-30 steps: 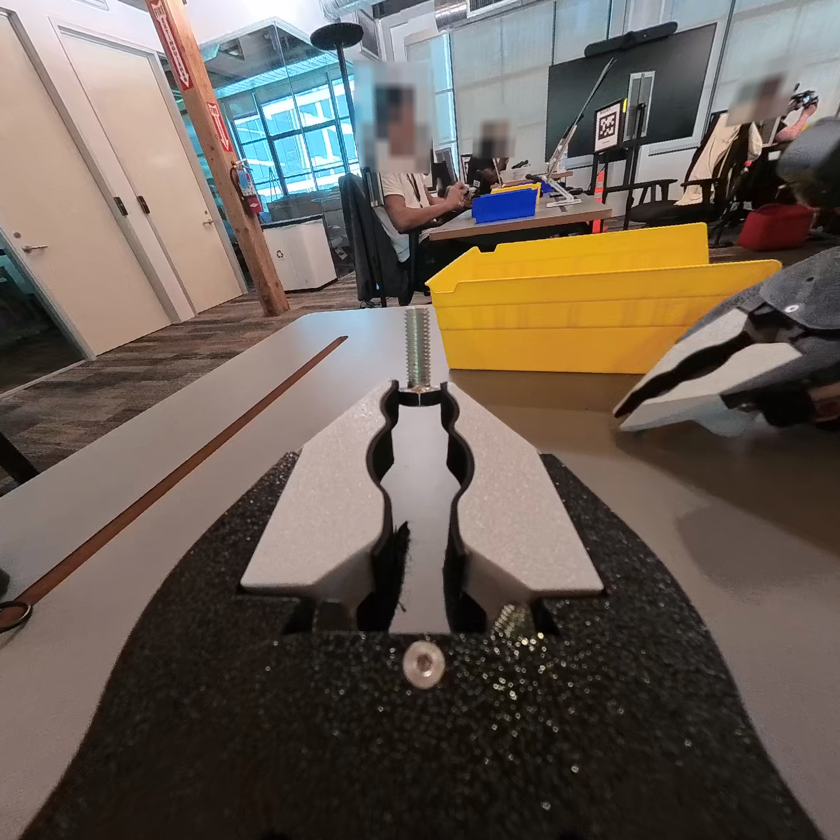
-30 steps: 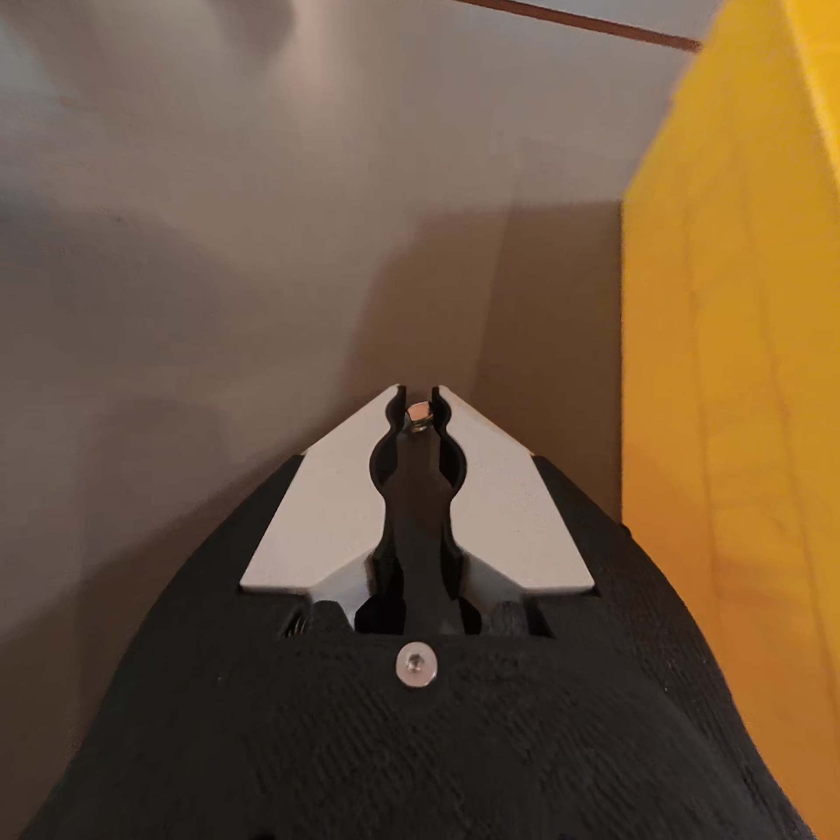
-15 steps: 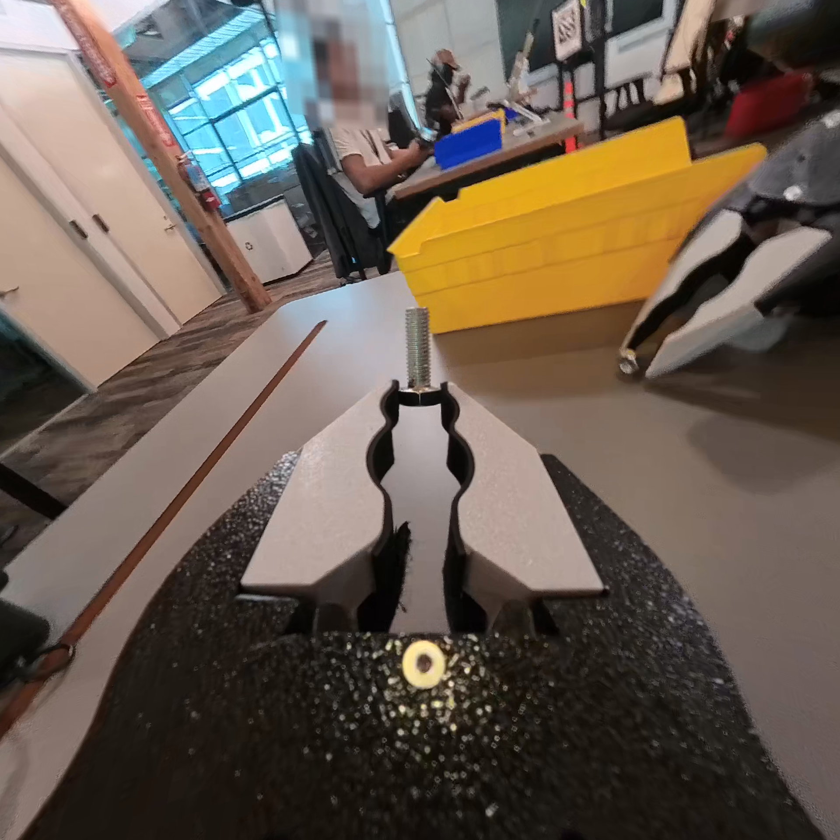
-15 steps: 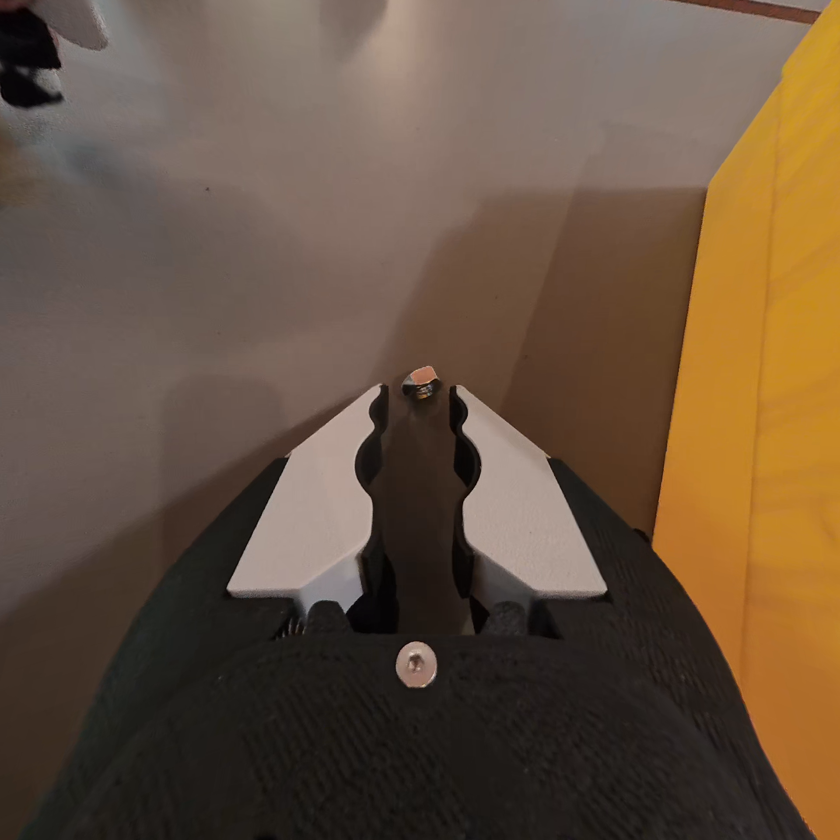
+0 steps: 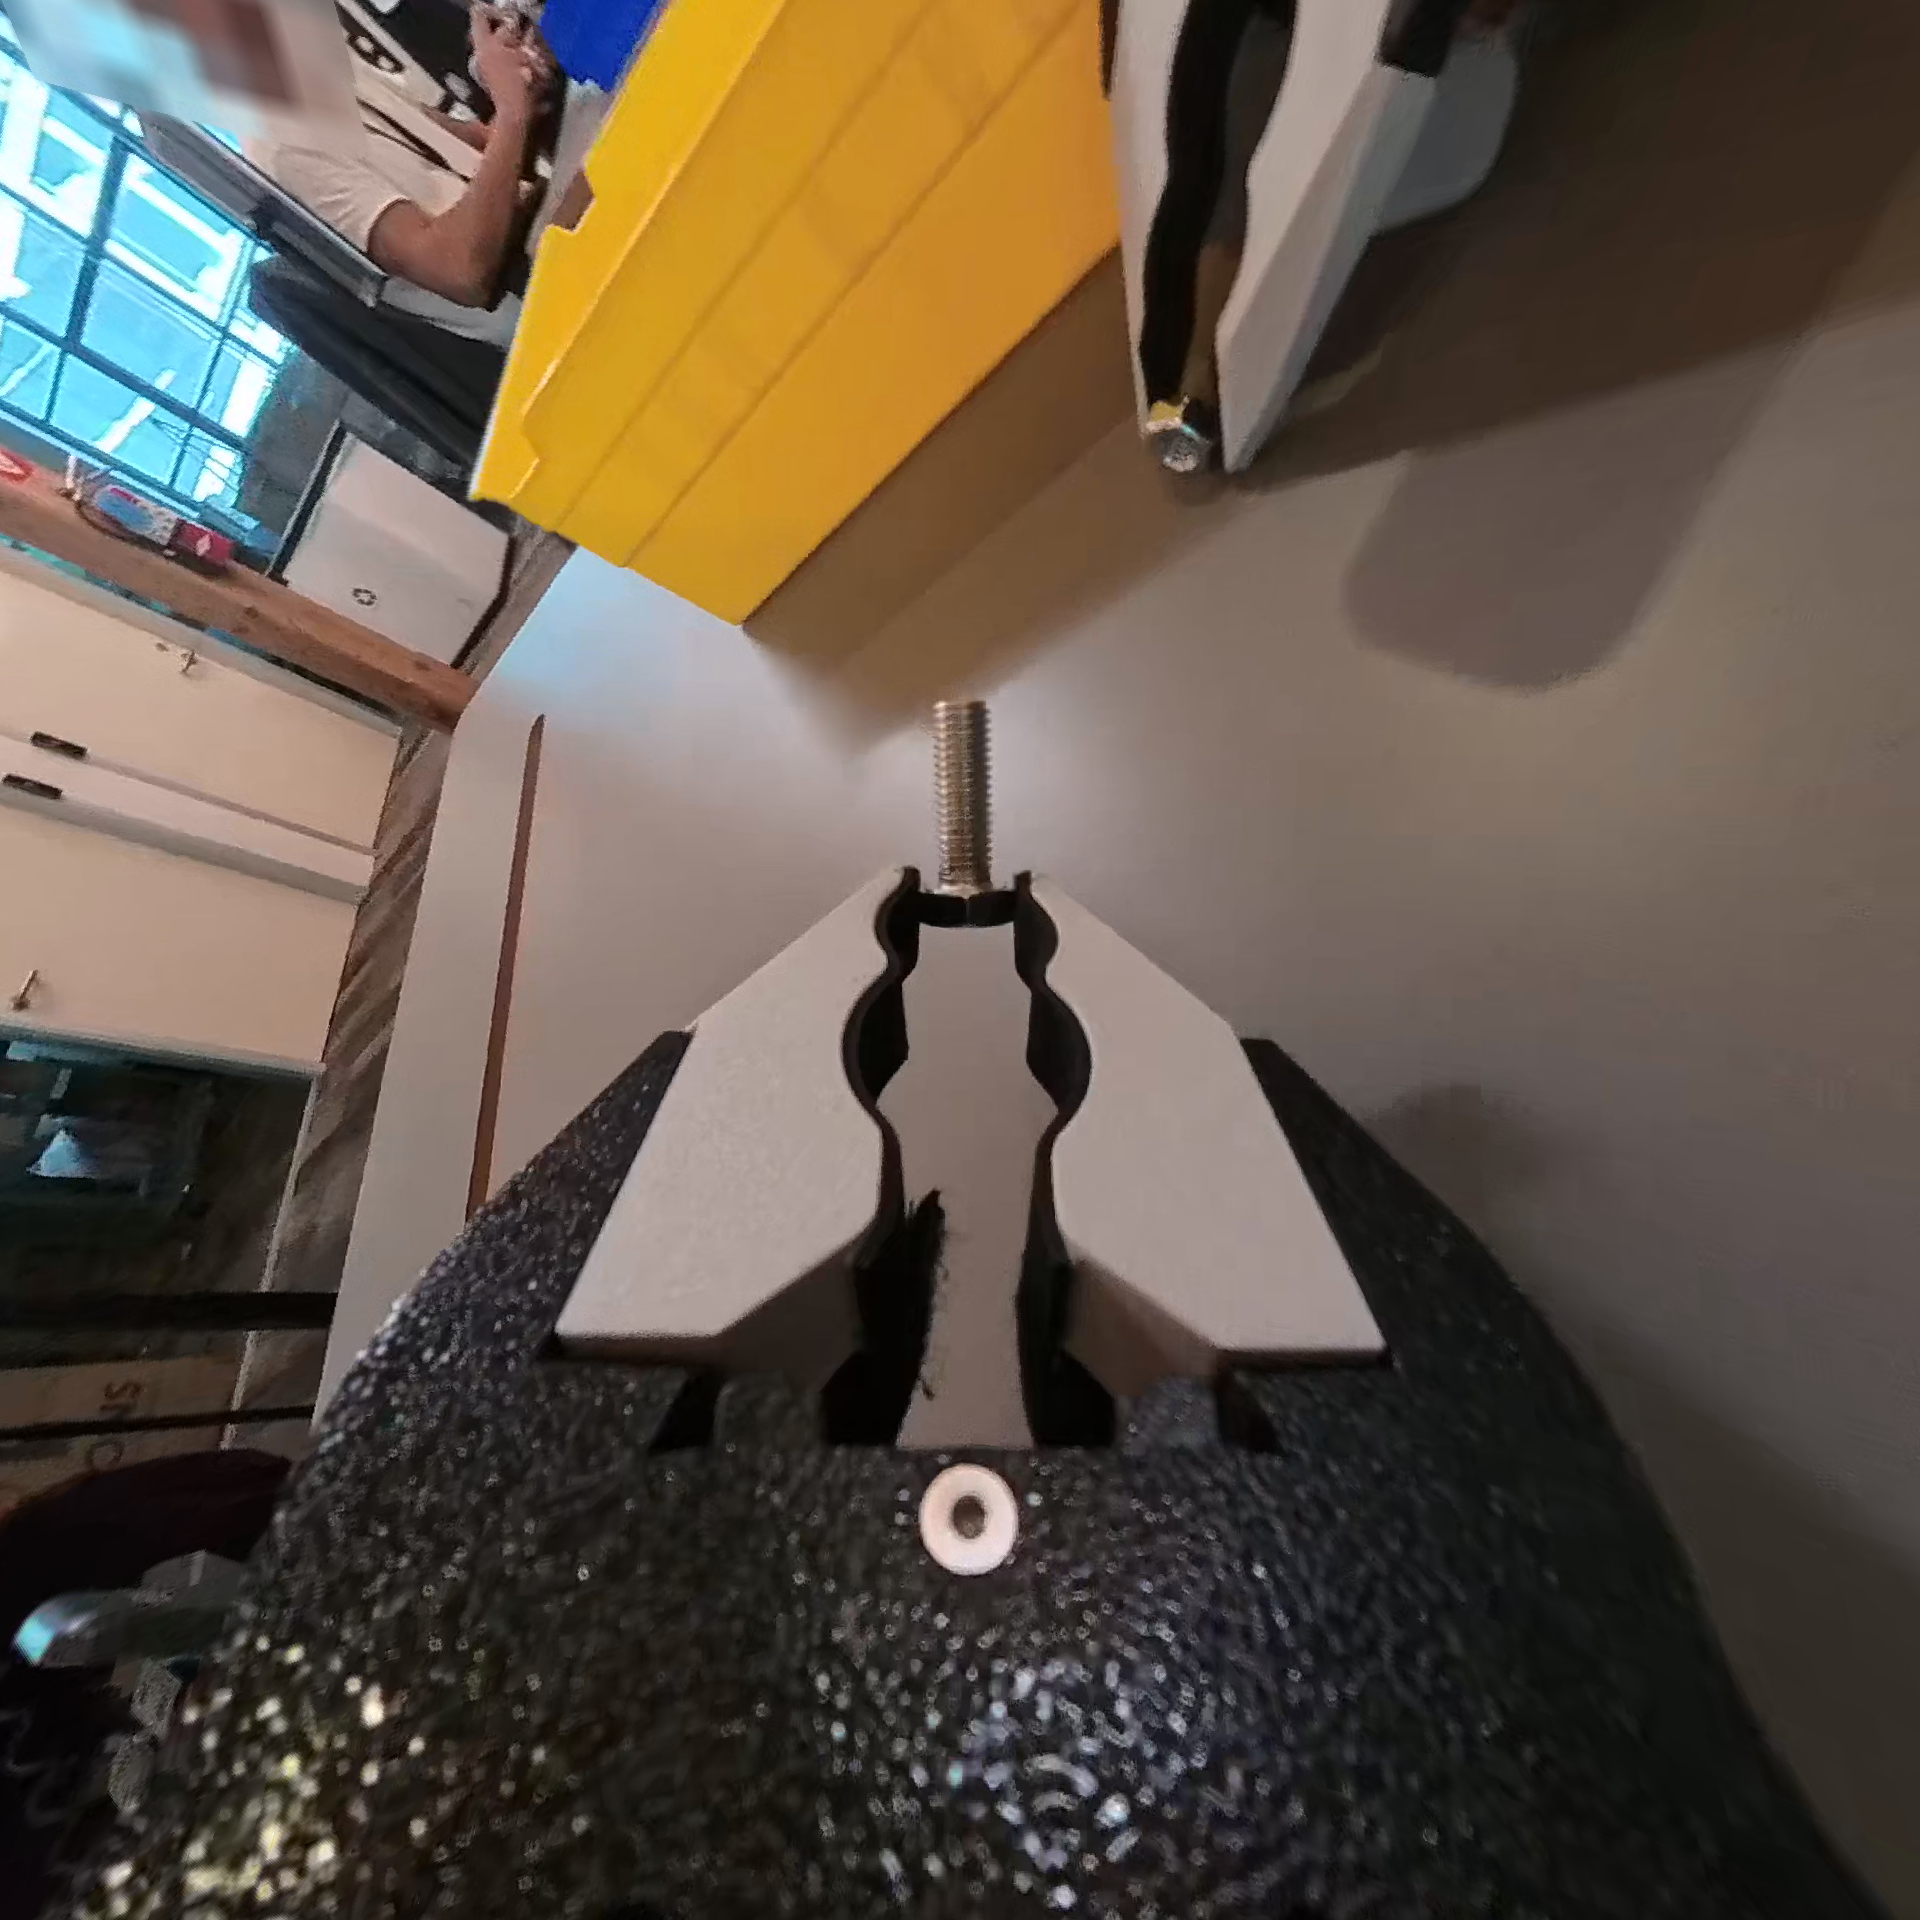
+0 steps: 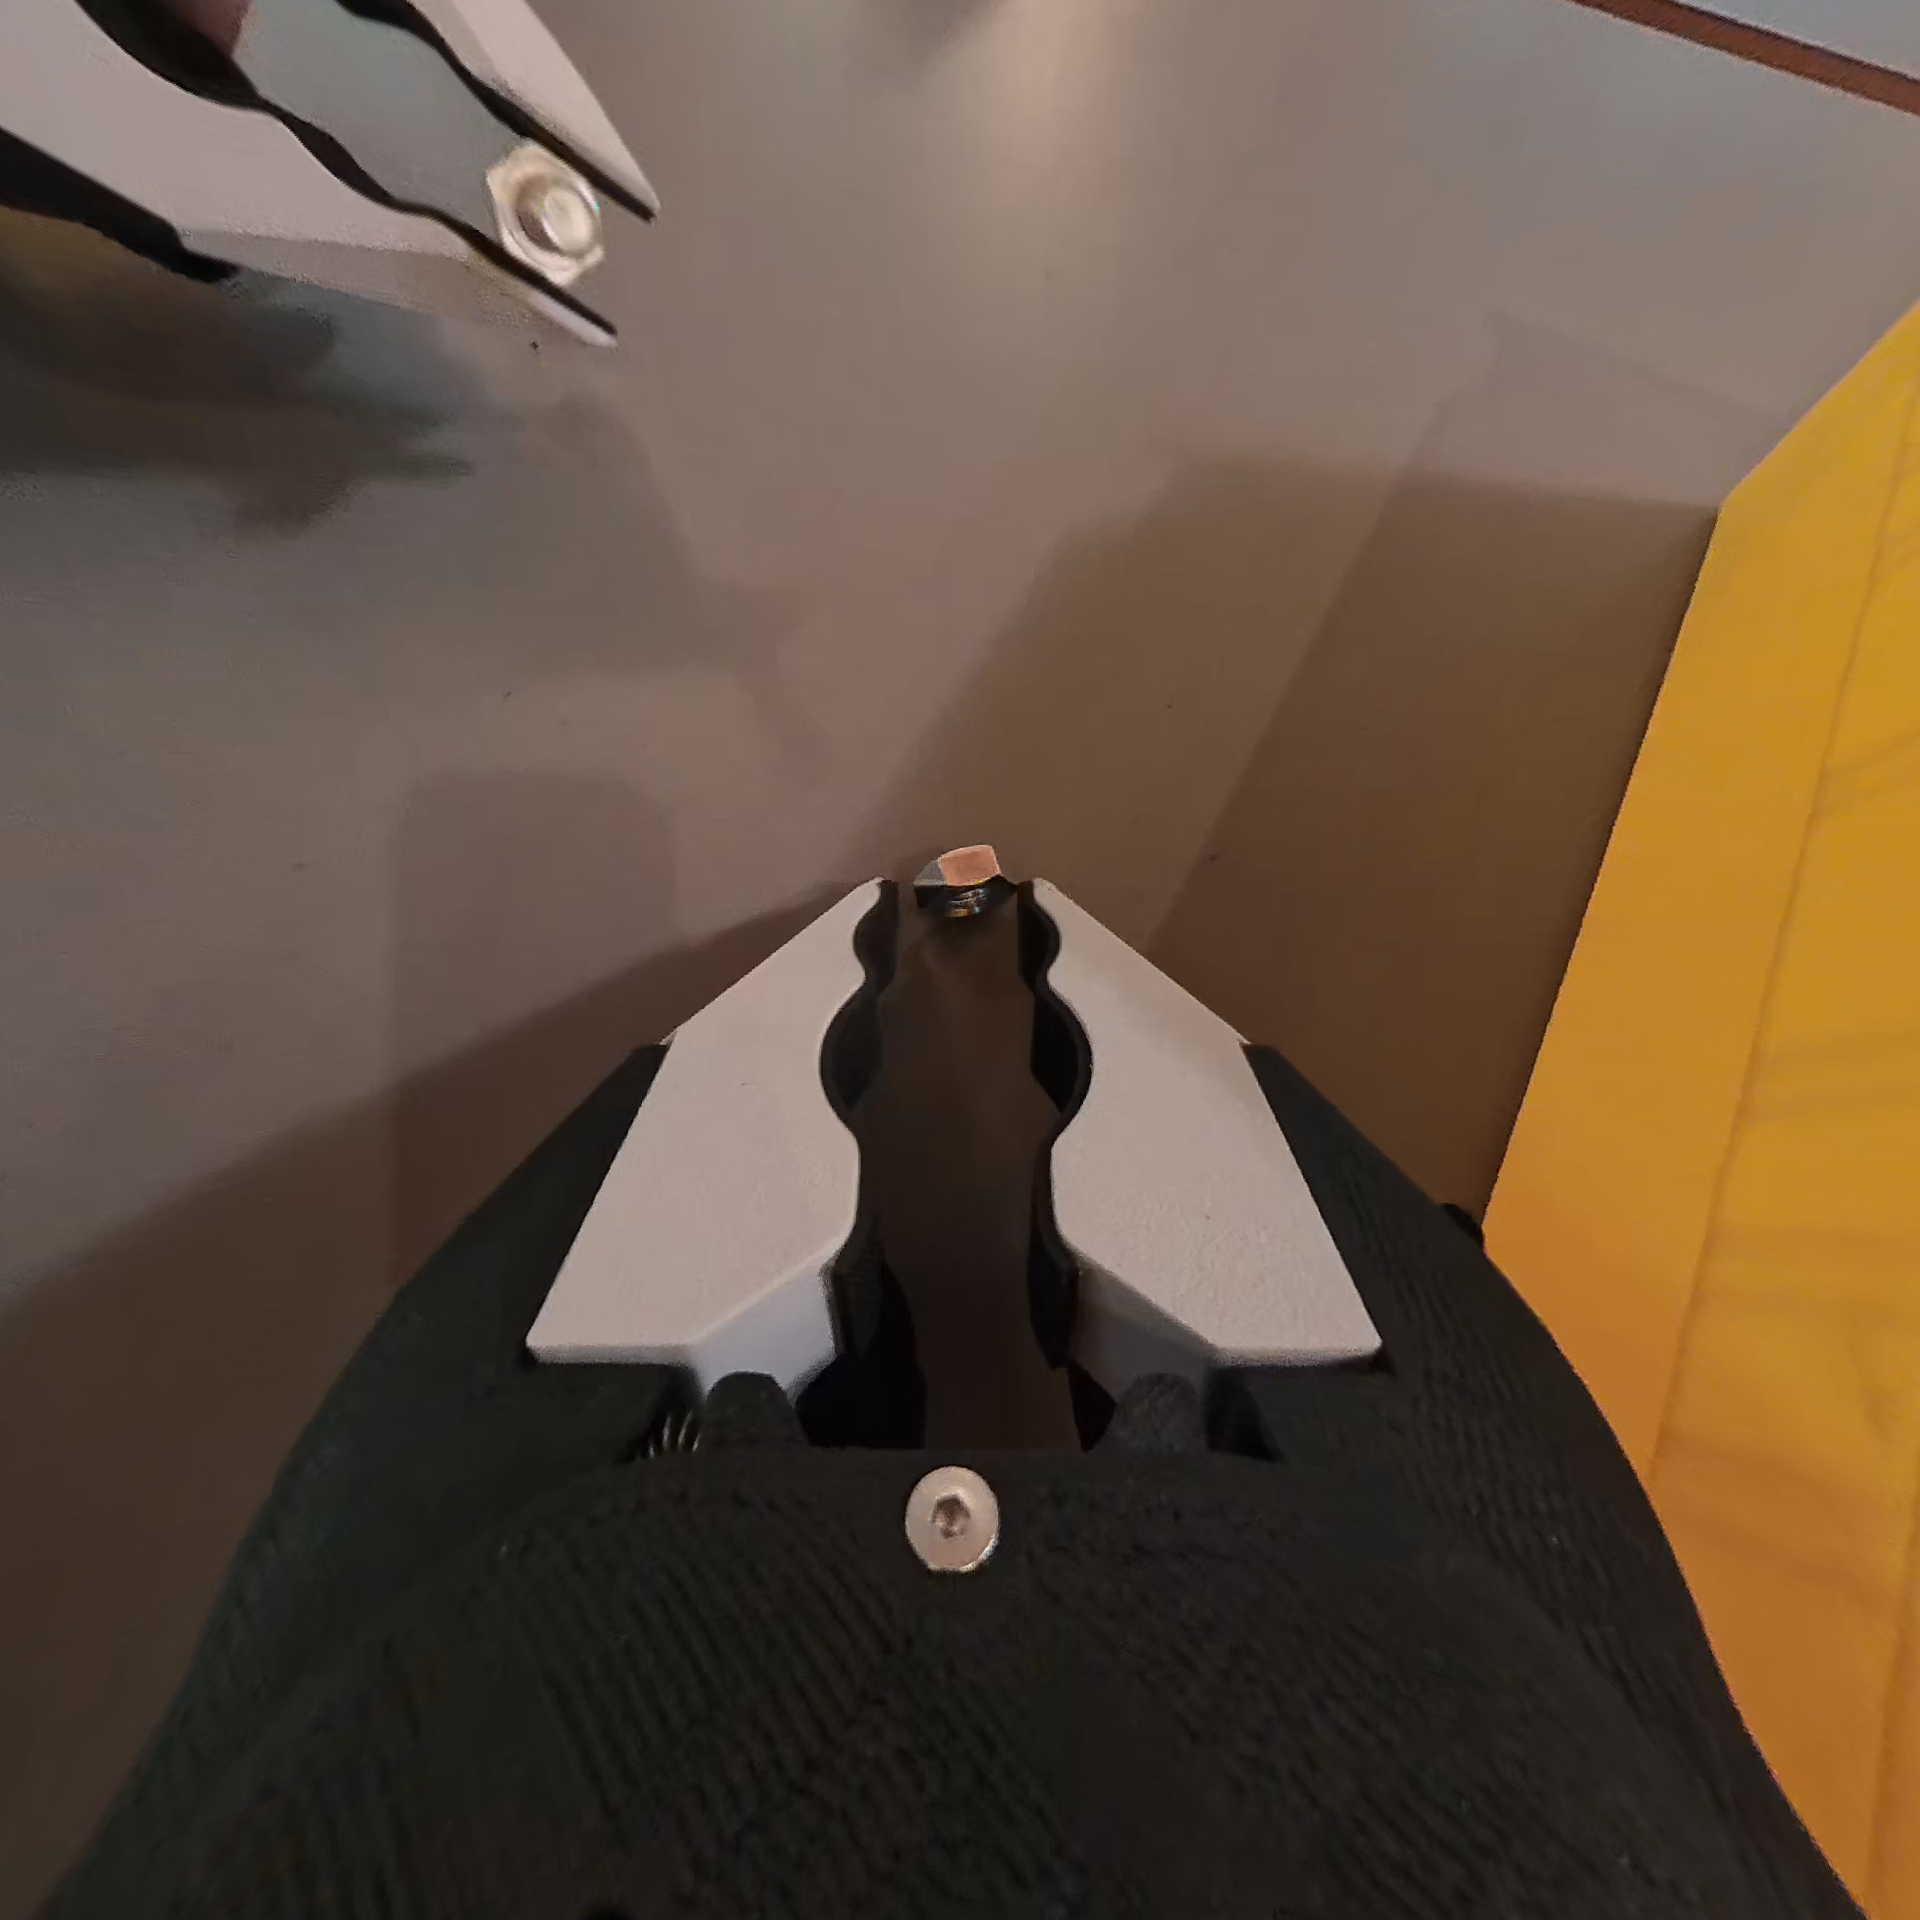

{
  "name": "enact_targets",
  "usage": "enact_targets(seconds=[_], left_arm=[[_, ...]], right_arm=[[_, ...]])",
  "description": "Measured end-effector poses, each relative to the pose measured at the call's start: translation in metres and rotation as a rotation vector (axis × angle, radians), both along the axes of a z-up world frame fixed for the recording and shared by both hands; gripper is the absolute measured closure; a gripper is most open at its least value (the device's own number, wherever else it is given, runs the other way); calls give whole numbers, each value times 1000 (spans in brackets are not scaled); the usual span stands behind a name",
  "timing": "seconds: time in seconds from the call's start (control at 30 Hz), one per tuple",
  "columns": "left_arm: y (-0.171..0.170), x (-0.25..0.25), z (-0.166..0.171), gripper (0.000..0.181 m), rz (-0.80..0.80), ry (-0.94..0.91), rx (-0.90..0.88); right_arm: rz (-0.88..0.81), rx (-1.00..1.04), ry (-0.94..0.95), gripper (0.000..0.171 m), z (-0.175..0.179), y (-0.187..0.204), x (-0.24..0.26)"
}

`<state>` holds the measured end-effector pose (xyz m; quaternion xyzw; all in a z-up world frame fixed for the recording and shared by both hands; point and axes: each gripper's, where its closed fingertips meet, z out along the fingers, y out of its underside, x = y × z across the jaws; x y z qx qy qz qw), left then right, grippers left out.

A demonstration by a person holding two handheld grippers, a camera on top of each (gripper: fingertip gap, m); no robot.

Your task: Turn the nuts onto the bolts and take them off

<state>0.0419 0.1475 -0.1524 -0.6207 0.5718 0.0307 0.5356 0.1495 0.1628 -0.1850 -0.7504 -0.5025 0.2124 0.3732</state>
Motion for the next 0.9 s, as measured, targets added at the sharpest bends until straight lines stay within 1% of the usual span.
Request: enact_targets(seconds=[0.07,0.17,0.3,0.37,0.47,0.53,0.6,0.73,0.9], left_arm=[[-1,1,-7,166,-10,49,-3],[-3,4,-15,166,-25,107,-9],[-6,9,-20,166,-43,142,-15],[-8,12,-22,166,-54,136,-32],[-10,15,-21,166,-65,118,-55],[-11,16,-21,166,-73,103,-70],[-13,16,-22,166,-81,99,-82],[-15,17,-28,165,-96,137,-92],[-17,19,-27,166,-110,118,-111]], right_arm=[[14,12,-5,152,0,-1,-1],[33,32,-14,153,0,-3,-3],[78,128,-13,153,8,-12,-18],[137,240,-26,154,15,-22,-34],[241,448,-94,154,22,-35,-54],[278,572,-135,154,26,-37,-61],[300,654,-162,154,30,-35,-65],[361,714,-182,154,30,-39,-73],[391,765,-223,154,27,-36,-73]])
